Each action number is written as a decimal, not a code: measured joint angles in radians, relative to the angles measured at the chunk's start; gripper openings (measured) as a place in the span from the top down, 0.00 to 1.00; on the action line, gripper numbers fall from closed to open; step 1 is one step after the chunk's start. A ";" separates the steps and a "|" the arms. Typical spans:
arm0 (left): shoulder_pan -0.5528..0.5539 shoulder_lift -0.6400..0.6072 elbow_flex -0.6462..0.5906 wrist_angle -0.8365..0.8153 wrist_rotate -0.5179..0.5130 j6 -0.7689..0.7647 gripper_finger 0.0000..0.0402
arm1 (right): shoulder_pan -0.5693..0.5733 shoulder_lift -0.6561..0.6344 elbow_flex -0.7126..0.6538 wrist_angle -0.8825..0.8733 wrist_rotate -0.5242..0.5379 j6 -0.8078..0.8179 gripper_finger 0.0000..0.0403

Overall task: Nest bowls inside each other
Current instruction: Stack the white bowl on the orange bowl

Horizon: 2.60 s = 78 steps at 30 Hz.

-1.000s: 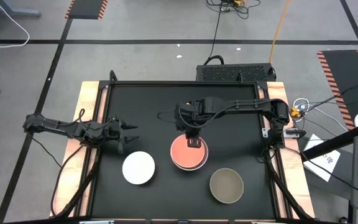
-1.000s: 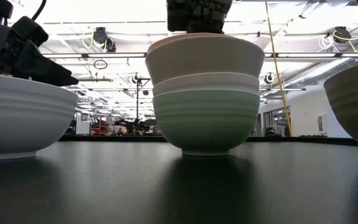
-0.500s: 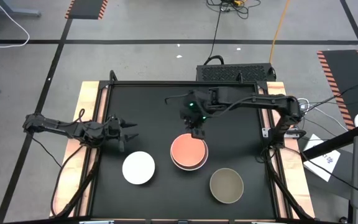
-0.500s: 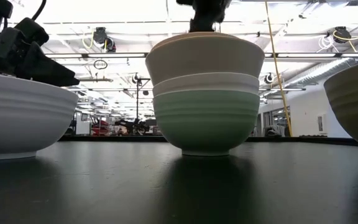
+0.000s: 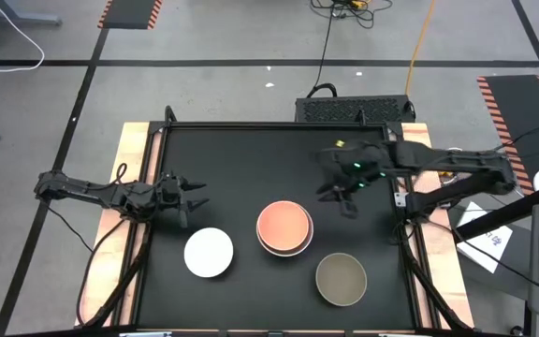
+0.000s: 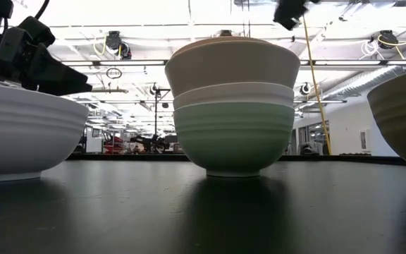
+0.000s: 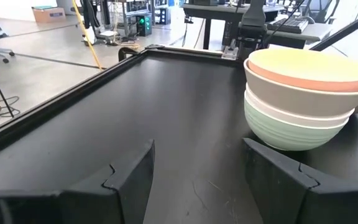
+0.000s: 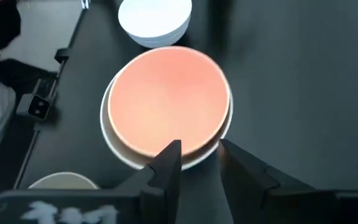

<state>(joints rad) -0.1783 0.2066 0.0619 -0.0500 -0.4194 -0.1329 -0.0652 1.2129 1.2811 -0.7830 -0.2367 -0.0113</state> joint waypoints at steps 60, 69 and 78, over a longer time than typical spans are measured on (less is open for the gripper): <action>0.000 0.000 0.001 0.024 0.010 -0.023 0.41 | 0.081 -1.112 -1.261 0.874 0.023 0.193 1.00; 0.000 0.000 0.001 0.024 0.010 -0.011 0.41 | 0.081 -1.111 -1.263 0.851 0.025 0.183 1.00; -0.001 0.001 0.001 0.110 0.138 0.022 0.40 | 0.081 -1.111 -1.265 0.847 0.025 0.183 1.00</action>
<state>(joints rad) -0.1798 0.2073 0.0631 0.0604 -0.2816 -0.1109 0.0154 0.1017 0.0166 0.0641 -0.2119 0.1719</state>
